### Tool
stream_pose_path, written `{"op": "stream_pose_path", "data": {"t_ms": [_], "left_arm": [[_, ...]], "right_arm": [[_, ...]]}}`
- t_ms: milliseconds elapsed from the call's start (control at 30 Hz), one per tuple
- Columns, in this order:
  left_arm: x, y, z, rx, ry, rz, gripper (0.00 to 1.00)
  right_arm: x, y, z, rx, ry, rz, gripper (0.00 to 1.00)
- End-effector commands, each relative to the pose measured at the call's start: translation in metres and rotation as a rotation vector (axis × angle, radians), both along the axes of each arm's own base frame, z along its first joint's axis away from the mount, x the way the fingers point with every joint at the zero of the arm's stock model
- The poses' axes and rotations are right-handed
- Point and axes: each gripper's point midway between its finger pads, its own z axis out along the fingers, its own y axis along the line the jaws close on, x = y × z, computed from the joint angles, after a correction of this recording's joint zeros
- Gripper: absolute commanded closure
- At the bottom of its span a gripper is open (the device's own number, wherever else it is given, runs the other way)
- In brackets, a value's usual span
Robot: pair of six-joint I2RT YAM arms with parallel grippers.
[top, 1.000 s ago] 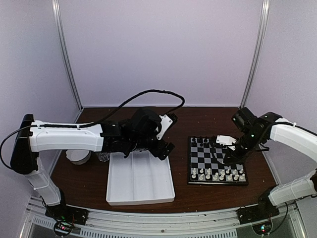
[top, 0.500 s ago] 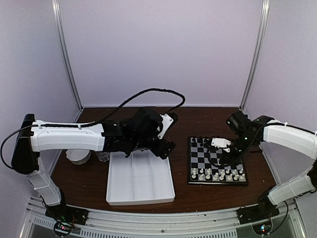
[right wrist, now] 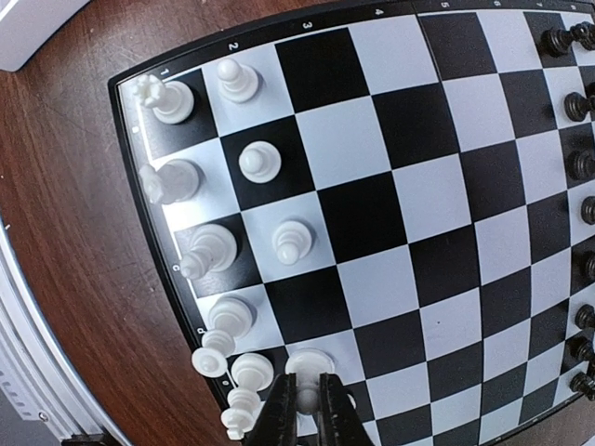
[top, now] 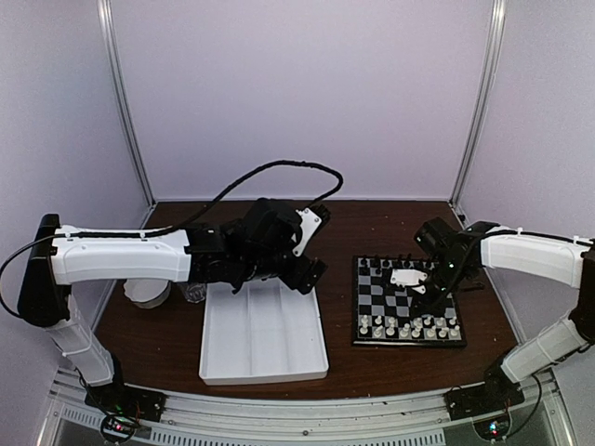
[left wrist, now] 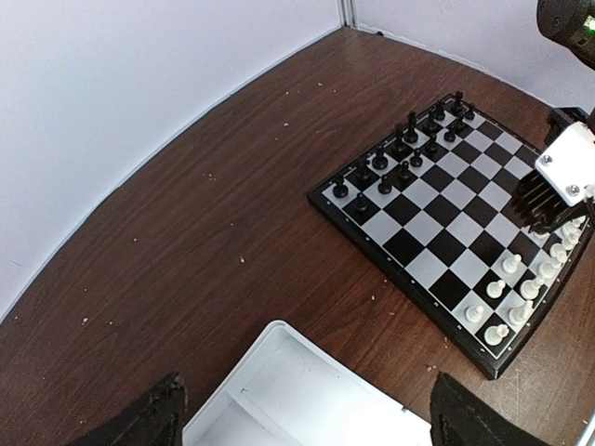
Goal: Set up the chess pieces on the board
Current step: Place the pawn at d2.
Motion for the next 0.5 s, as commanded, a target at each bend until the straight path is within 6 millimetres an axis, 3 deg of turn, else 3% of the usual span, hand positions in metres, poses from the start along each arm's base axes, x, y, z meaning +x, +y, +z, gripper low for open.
{"op": "stream_pose_path", "data": {"t_ms": [0, 467], "left_arm": [[0.004, 0.006, 0.012, -0.016, -0.019, 0.028, 0.09], [0.005, 0.011, 0.006, 0.009, -0.023, 0.04, 0.09]], "right_arm": [[-0.002, 0.002, -0.006, -0.024, 0.003, 0.018, 0.93], [-0.003, 0.006, -0.019, -0.062, 0.037, 0.036, 0.91]]}}
